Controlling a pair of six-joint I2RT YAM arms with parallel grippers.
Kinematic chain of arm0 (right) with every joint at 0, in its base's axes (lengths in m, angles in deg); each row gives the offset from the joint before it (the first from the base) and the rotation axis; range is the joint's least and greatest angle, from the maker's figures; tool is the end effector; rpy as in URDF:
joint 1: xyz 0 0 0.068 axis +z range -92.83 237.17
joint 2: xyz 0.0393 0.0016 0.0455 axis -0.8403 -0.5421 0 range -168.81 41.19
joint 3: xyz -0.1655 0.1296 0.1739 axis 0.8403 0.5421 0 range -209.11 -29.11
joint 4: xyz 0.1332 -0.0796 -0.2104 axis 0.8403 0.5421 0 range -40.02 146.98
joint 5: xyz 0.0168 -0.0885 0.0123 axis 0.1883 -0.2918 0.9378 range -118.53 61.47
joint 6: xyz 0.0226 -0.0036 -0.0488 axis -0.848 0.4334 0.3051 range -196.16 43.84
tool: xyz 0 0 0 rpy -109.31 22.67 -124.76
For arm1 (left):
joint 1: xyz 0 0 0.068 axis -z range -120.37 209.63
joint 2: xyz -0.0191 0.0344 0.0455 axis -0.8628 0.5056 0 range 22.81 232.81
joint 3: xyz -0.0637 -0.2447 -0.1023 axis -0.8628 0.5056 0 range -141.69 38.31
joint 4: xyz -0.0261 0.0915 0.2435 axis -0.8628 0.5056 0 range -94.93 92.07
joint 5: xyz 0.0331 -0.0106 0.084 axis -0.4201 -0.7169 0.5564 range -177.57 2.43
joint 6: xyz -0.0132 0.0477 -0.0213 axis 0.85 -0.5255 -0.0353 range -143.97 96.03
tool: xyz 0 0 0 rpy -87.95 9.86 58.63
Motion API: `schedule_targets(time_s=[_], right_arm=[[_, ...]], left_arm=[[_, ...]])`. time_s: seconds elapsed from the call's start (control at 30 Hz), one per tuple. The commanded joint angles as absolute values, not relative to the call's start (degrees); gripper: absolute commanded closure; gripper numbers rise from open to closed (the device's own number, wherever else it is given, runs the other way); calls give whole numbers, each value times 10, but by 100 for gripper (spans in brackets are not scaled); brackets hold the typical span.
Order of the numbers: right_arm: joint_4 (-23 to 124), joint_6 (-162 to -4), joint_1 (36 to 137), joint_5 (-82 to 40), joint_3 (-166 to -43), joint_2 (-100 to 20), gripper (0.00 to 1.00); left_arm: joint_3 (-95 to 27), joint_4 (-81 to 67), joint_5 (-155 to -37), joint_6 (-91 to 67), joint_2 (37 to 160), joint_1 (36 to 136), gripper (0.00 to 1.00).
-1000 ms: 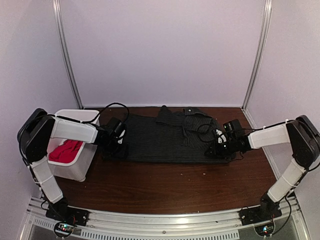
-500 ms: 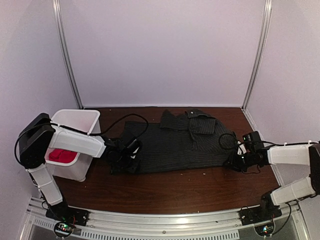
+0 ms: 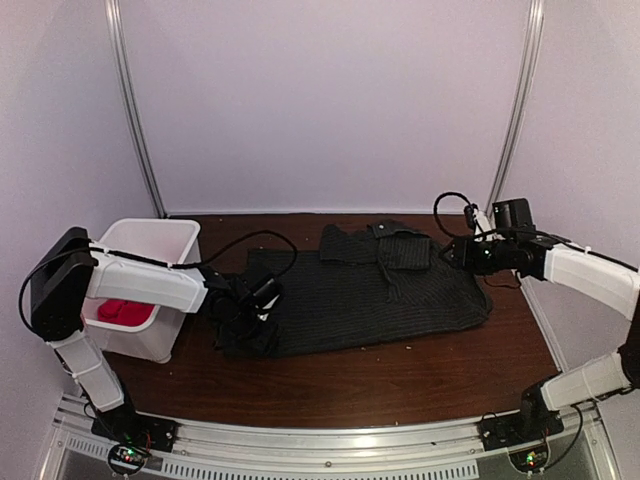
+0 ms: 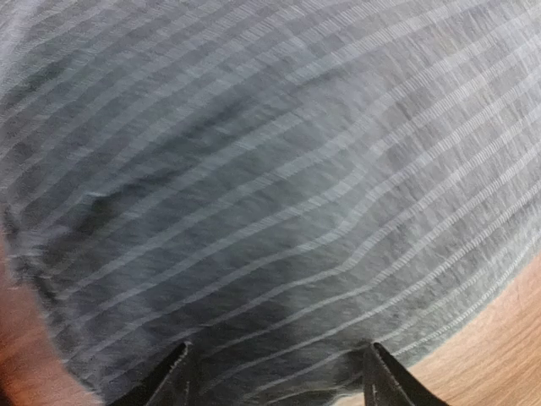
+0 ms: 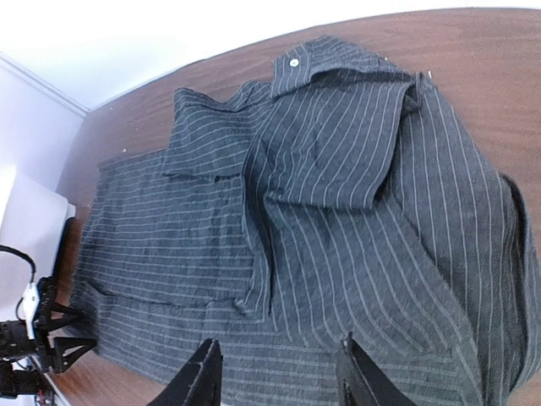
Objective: Fold and stack the mixed laundry pile
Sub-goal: Fold the 1/3-folded shirt at the center of the board.
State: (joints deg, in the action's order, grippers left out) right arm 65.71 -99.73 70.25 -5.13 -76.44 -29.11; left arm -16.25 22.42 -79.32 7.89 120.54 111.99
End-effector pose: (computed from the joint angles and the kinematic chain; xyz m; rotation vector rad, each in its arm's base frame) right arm 0.2533 0.0734 0.2551 -0.0174 2.3033 0.7967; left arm 0.1944 -0.2437 0.1483 0.4624 2.7505 -0.1718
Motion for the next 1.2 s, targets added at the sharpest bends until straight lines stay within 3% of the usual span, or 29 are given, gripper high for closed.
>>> schedule_targets(time_s=[0.0, 0.23, 0.43, 0.87, 1.17], right_arm=[[654, -931, 692, -92, -813, -380, 54], [630, -931, 688, -73, -870, -528, 59], [613, -950, 689, -86, -826, -554, 60], [609, -1018, 688, -93, -651, -434, 60], [638, -1022, 688, -75, -639, -296, 56]], left_arm=[[-207, 258, -762, 51, 1191, 1108, 30], [-239, 200, -800, 37, 1202, 1063, 29], [-229, 159, -820, 30, 1248, 1043, 29], [-100, 136, -864, 42, 1203, 1048, 33], [-149, 157, -876, 6, 1161, 1047, 30]])
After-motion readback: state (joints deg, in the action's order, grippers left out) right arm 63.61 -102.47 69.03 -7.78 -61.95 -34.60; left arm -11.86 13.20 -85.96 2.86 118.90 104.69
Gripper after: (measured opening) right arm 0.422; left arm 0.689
